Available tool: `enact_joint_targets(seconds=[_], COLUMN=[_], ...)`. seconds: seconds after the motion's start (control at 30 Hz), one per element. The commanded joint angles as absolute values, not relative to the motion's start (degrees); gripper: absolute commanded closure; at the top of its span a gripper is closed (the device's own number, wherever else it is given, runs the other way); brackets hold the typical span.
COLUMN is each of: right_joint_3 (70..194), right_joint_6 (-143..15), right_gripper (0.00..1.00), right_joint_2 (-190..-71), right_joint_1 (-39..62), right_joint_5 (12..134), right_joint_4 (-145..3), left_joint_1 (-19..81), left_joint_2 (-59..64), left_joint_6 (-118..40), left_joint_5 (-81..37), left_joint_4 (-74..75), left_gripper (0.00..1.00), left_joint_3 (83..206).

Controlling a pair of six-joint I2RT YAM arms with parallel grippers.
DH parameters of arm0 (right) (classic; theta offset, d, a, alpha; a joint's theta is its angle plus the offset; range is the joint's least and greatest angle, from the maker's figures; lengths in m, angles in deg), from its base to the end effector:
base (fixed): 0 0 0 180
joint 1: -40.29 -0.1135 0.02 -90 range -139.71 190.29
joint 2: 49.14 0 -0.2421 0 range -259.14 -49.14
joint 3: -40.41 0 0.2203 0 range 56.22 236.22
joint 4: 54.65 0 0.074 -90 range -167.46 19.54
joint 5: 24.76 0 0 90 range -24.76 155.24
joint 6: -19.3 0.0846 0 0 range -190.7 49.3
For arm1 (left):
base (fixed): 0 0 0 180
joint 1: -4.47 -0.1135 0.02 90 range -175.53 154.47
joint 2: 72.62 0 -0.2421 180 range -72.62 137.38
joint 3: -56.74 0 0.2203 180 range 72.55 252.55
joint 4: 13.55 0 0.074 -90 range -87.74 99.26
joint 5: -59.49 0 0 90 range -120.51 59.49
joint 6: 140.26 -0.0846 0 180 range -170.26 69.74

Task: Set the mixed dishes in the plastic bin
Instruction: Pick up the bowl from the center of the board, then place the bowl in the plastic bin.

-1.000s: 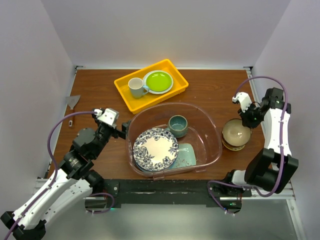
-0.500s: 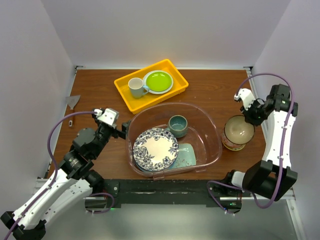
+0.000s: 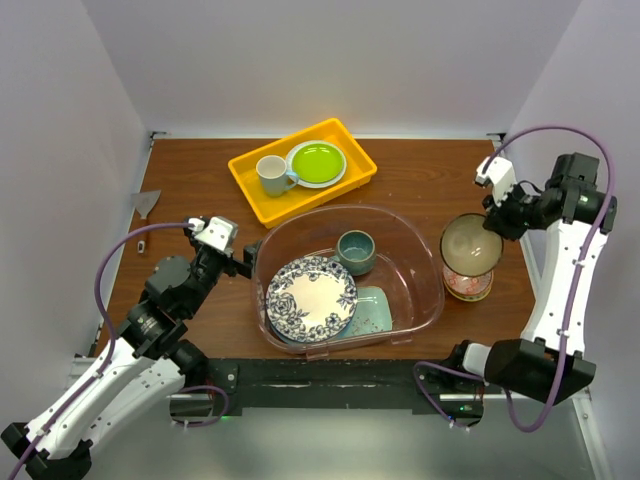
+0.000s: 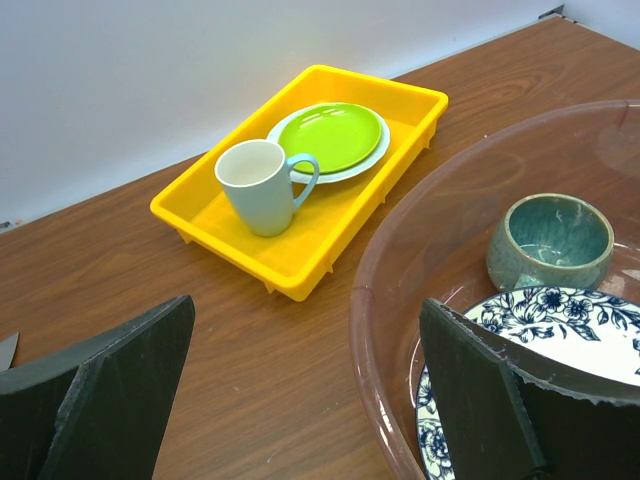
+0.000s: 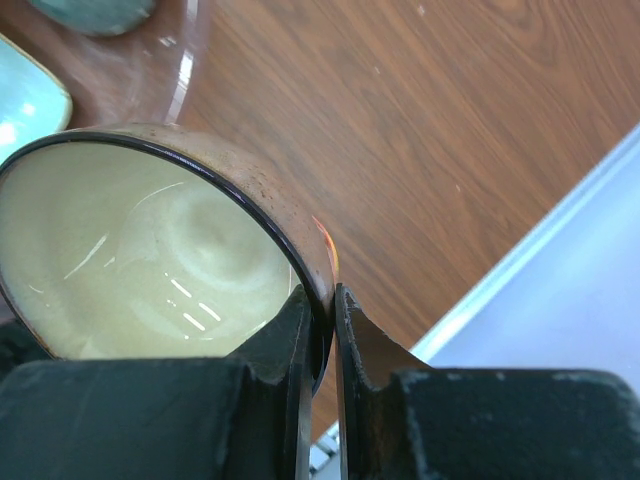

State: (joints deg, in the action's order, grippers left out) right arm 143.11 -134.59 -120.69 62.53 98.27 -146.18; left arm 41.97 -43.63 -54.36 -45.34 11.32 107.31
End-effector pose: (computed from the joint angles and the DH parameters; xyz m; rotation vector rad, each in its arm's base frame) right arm 0.2059 -0.0344 0.3311 -1.0213 2.1598 0.0859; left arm 0.1470 -0.0855 0.3029 0.3890 1.5845 -0.2375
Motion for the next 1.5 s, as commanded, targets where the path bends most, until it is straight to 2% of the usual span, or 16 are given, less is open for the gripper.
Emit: enact_joint_targets(seconds=[0.0, 0.4, 0.77, 1.13, 1.47], right_joint_3=[146.92, 144.73, 142.17, 143.24, 134.1], right_joint_6=[-129.6, -115.27, -108.76, -104.35, -113.05], right_gripper=[1.0, 1.0, 1.0, 1.0, 1.0], right_joint_2=[-119.19, -119.62, -125.16, -133.16, -129.56], right_joint_1=[58.67, 34.41, 12.97, 9.79, 9.79], right_joint_5=[106.54, 103.82, 91.8, 80.18, 75.87], right_joint_4=[-148.15, -140.95, -132.86, -124.07, -127.32], left_joint_1=[41.56, 41.21, 40.69, 40.42, 40.42], left_joint_2=[-43.8, -43.88, -43.79, -43.97, -44.06], left_joint_6=[-54.83, -55.27, -55.36, -55.44, -55.36], left_joint_5=[-46.33, -47.65, -47.83, -47.74, -46.86], left_joint_4=[8.76, 8.5, 8.32, 8.23, 8.14], left_gripper=[0.0, 0.0, 0.0, 0.0, 0.0], left_joint_3=[106.74, 106.47, 106.3, 106.12, 106.21])
